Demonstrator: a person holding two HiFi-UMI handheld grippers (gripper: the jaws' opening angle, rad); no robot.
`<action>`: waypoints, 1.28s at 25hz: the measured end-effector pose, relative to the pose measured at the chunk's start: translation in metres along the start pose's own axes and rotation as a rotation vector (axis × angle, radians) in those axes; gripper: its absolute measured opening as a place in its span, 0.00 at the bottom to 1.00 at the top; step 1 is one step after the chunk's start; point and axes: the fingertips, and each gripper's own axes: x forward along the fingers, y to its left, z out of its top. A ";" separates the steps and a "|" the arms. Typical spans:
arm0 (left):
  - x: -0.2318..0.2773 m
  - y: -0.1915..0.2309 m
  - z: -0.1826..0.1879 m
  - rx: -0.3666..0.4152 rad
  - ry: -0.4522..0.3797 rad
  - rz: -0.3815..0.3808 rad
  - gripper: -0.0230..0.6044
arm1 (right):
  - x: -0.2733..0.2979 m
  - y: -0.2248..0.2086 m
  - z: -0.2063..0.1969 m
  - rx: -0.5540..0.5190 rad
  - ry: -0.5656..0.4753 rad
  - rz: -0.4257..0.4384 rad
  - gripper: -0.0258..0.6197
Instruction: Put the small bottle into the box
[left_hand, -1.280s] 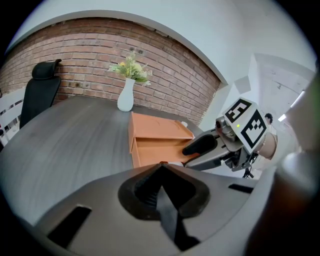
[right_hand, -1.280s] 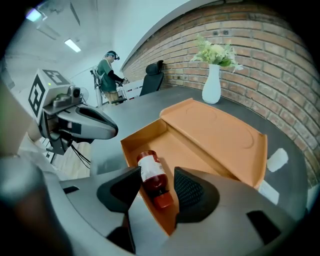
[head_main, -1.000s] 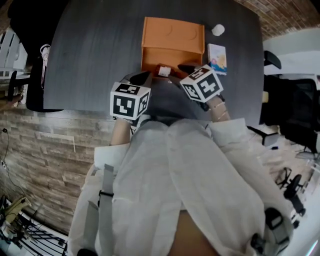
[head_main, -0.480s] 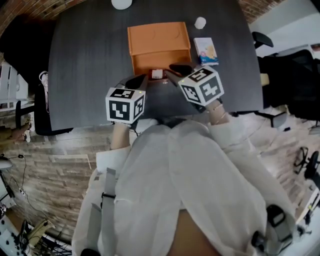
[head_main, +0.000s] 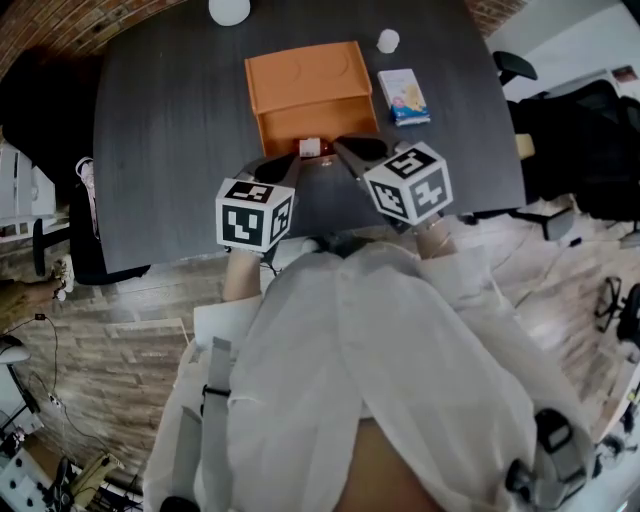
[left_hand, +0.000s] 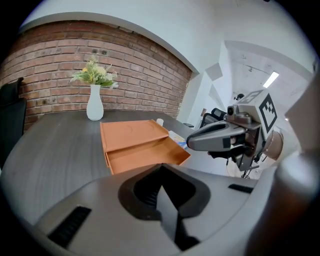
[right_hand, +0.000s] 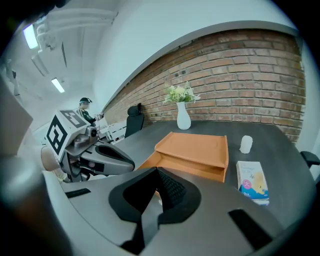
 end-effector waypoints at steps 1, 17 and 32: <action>0.001 -0.001 0.000 0.001 0.000 -0.003 0.04 | -0.001 -0.001 -0.002 0.002 0.000 -0.005 0.05; 0.018 -0.014 0.003 0.015 0.043 -0.031 0.04 | -0.004 -0.010 -0.014 0.033 0.016 -0.006 0.04; 0.030 -0.010 -0.003 -0.010 0.083 -0.041 0.04 | 0.005 -0.017 -0.018 0.033 0.040 0.015 0.04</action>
